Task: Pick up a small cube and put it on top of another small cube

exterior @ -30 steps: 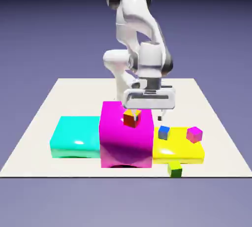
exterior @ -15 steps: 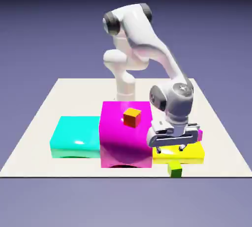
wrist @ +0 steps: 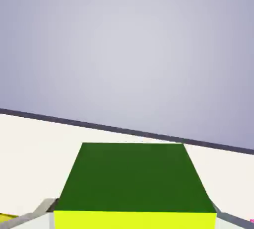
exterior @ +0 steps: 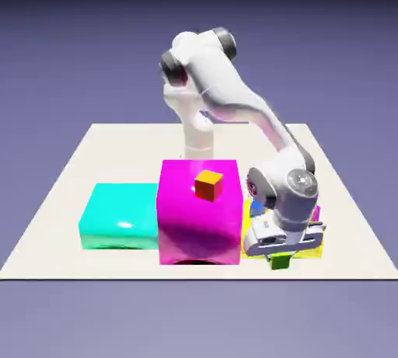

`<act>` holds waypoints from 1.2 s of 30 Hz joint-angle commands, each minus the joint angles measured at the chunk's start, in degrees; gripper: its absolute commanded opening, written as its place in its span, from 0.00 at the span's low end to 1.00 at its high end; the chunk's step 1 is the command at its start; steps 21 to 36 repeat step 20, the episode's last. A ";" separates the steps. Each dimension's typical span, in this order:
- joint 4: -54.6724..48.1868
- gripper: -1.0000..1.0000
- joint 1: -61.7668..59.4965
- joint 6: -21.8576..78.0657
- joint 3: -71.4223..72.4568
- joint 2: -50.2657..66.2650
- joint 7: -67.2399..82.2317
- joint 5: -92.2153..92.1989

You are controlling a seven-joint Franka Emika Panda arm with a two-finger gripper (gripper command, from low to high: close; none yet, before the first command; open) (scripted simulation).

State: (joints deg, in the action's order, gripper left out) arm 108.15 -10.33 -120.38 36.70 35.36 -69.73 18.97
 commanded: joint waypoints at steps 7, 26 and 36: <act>9.37 0.00 4.31 1.87 4.27 -14.54 -0.40 -10.32; 16.49 1.00 7.83 -1.67 5.17 -19.26 -2.09 -13.56; 16.49 1.00 7.83 -1.67 5.17 -19.26 -2.09 -13.56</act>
